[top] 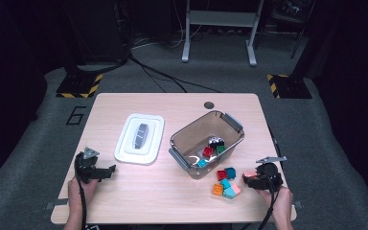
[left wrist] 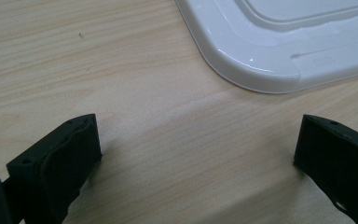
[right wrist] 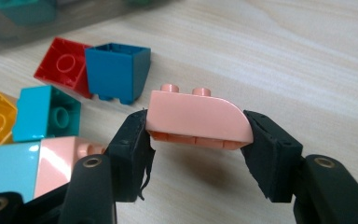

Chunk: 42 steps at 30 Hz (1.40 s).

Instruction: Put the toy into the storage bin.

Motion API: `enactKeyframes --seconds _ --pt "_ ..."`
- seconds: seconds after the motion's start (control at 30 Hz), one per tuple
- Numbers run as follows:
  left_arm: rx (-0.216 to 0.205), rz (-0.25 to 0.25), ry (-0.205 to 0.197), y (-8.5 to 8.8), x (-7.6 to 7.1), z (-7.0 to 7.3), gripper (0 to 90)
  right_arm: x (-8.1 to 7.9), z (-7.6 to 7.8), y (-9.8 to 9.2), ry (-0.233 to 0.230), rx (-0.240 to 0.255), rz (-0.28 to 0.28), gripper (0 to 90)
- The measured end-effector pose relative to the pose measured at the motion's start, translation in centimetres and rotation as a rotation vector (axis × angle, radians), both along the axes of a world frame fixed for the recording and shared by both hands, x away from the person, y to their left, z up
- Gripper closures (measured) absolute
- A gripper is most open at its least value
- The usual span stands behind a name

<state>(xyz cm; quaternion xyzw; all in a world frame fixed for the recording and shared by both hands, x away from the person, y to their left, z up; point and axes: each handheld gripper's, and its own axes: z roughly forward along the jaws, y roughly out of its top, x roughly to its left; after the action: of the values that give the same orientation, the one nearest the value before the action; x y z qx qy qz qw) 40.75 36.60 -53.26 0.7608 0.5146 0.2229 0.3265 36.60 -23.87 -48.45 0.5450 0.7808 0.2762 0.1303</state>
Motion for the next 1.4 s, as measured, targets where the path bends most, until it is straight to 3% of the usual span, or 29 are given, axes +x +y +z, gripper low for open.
enactKeyframes --seconds 0.8,1.1,1.4 --pt "0.001 0.000 -0.002 0.0 0.0 0.0 0.2 2.0 3.8 0.3 -0.092 0.034 -0.009 43.4" --pt "0.000 0.000 -0.002 0.0 0.0 0.0 0.2 2.6 5.6 0.0 -0.110 0.050 -0.029 43.4" --pt "0.001 0.000 -0.002 0.0 0.0 0.0 0.2 3.4 7.7 0.1 -0.151 0.039 -0.007 43.4"
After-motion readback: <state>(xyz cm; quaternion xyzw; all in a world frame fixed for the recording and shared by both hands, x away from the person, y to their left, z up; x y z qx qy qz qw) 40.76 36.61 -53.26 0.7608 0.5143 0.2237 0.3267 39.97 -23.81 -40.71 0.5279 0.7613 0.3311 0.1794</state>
